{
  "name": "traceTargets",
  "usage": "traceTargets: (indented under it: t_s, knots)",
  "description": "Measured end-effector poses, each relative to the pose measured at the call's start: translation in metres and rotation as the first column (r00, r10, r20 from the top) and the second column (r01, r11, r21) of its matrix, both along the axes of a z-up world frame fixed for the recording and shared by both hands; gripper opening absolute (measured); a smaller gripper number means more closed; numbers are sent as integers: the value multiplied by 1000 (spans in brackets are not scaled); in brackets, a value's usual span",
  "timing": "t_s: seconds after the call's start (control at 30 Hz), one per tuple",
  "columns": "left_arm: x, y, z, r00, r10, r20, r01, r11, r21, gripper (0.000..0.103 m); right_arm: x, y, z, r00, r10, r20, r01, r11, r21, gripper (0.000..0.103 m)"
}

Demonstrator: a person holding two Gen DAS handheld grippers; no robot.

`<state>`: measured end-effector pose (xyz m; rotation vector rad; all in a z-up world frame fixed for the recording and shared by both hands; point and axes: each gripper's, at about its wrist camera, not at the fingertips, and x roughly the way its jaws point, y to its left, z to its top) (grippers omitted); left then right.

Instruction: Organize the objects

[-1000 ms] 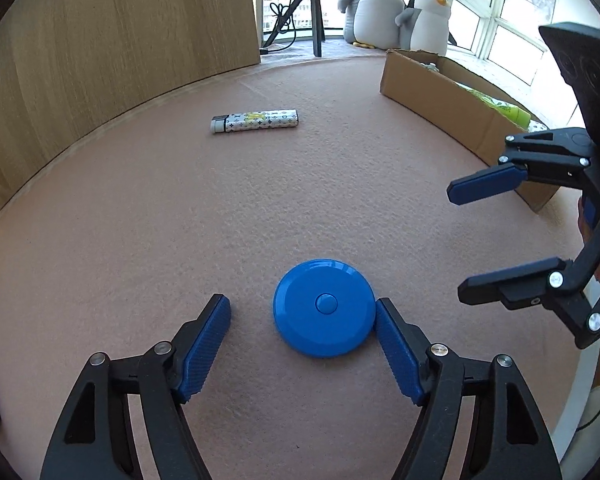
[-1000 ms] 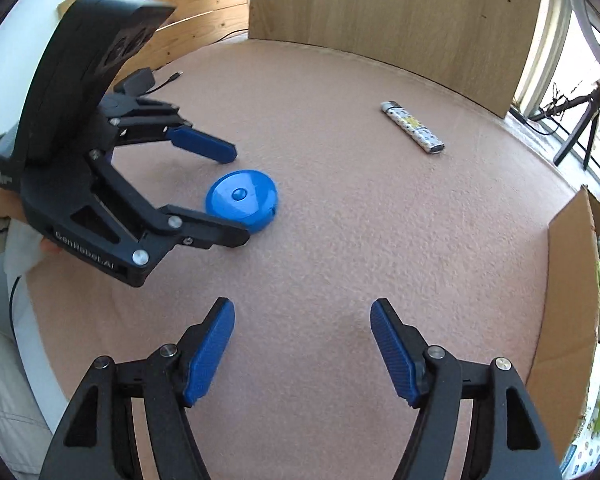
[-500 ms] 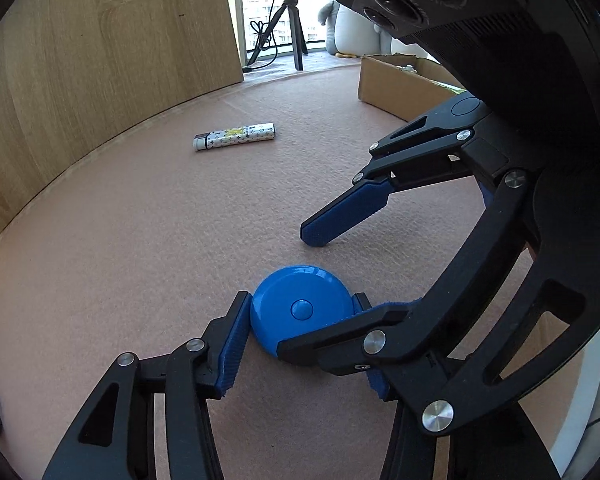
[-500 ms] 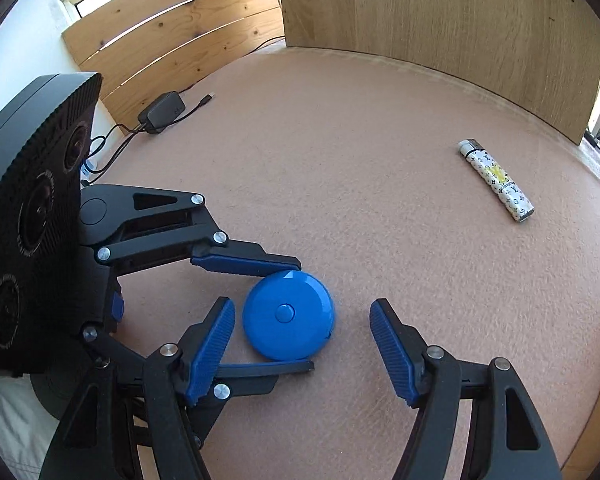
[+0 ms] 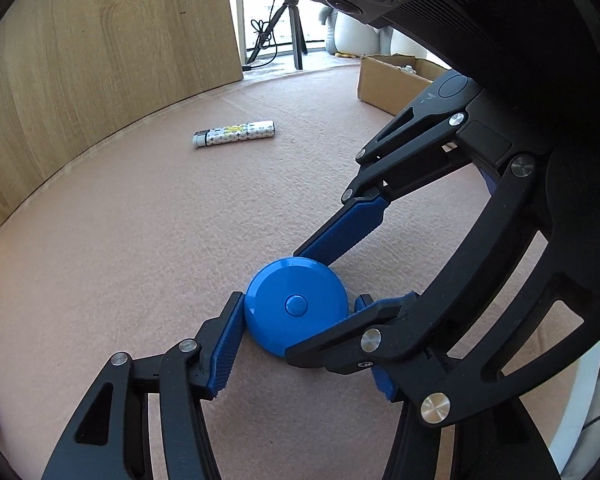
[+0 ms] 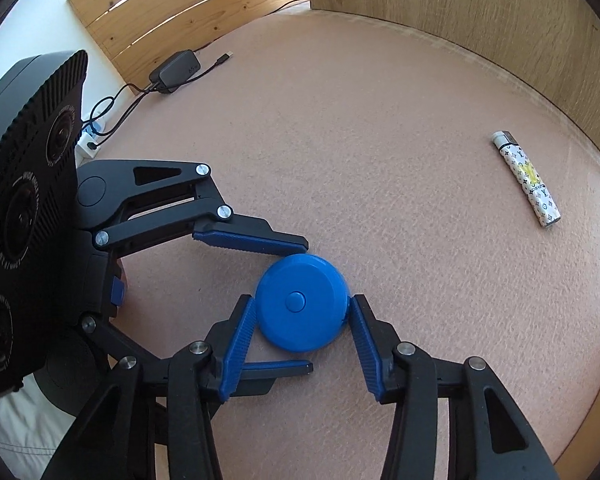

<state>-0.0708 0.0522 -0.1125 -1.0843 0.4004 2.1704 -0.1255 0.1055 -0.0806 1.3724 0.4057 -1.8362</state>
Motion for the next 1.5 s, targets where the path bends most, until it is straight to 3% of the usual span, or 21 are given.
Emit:
traceTargets:
  t_s: [0.17,0.3,0.43,0.53,0.63,0.8,0.83,0.9,0.93,0.97,1.1,1.27,1.5]
  knots:
    - [-4,-3,3,1000,15,1,-15,1000,12,54,-2,-3,0,1000,9,7,-9,1000,19,43]
    - [-4,-2,4,1000,2,-1,-2,1000,1,54,-4,0,10,1000,-19,-22,19,1000,8,26]
    - [-6,-7,2,1000,2,13,-3,999,35,54,-5,1,10,1000,1,-16,-1,1000,26,27]
    - [-4,-2,0,1000,-13,5,13,1000,8,54,-9,5,9,1000,-4,7,4,1000,3,27]
    - [-1,-2,1,1000,-19,-1,19,1000,2,56,-9,0,4,998,40,43,-41,999,25,38]
    - [-2,-4,0,1000,-19,7,19,1000,9,58,-3,-5,4,997,70,17,-71,997,43,41]
    - [-2,-3,-1,1000,-20,3,20,1000,4,59,-2,-7,4,997,80,9,-81,995,56,41]
    - [0,-1,-1,1000,-23,-1,23,1000,-17,73,-3,-11,4,996,94,5,-95,993,71,41]
    - [1,0,-3,1000,-19,-5,18,999,-35,88,-4,-11,4,995,104,1,-104,991,81,42]
    - [1,-1,-3,1000,-18,-6,18,999,-38,89,-5,-10,4,994,107,2,-107,990,89,45]
    - [-4,-1,-4,1000,-16,14,16,1000,-15,85,-3,-4,2,992,123,-2,-122,987,101,48]
    - [-7,-3,-2,1000,-22,15,22,1000,11,68,-1,-12,0,989,142,-31,-138,985,101,48]
    - [-6,-1,-3,1000,-26,-4,26,1000,0,66,-2,-21,0,989,140,-47,-135,986,99,44]
